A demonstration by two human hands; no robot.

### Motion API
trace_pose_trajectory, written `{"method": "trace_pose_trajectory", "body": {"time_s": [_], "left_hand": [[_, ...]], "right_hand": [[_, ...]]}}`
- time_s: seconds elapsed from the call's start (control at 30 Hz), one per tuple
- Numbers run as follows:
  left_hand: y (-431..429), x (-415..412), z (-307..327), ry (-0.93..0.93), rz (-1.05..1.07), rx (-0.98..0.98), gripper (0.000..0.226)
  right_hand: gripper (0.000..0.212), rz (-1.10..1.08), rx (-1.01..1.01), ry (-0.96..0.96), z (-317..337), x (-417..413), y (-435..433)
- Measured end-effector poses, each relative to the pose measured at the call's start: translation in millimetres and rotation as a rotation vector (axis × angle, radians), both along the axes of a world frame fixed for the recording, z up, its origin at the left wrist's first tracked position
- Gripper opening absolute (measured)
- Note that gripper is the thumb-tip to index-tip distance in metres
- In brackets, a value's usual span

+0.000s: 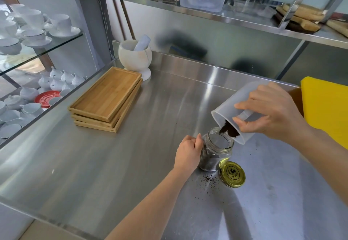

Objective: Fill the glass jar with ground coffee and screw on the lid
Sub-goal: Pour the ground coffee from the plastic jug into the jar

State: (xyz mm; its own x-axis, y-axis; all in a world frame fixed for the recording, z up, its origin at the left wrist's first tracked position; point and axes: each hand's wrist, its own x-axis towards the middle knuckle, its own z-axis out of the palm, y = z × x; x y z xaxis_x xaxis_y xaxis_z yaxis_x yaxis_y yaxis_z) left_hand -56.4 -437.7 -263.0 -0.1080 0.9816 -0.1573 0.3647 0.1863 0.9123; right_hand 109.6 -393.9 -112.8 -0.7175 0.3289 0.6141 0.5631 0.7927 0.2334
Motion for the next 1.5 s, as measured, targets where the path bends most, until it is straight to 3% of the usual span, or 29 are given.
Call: {"method": "trace_pose_trajectory", "body": {"time_s": [0.23,0.63,1.13,1.3,1.5], "left_hand": [[0.4,0.4,0.7,0.010,0.001,0.002,0.059],[-0.4,0.5,0.6,0.009,0.008,0.007,0.059],[0.2,-0.7,1.5,0.022,-0.005,0.015,0.059],[0.3,-0.4,1.4,0.026,-0.014,0.007,0.059],[0.2,-1.0,2.4,0.027,-0.022,0.002,0.058]], "right_hand": [[0.057,-0.015,-0.003,-0.004,0.3,1.8,-0.7],[0.039,-0.051,-0.010,-0.054,3.8,0.9,-3.7],[0.051,-0.054,0.019,-0.078,8.0,-1.3,-8.3],[0.038,-0.044,0.028,-0.128,12.9,-0.9,-8.9],[0.037,-0.048,0.008,-0.161,14.9,-1.9,-10.1]]}}
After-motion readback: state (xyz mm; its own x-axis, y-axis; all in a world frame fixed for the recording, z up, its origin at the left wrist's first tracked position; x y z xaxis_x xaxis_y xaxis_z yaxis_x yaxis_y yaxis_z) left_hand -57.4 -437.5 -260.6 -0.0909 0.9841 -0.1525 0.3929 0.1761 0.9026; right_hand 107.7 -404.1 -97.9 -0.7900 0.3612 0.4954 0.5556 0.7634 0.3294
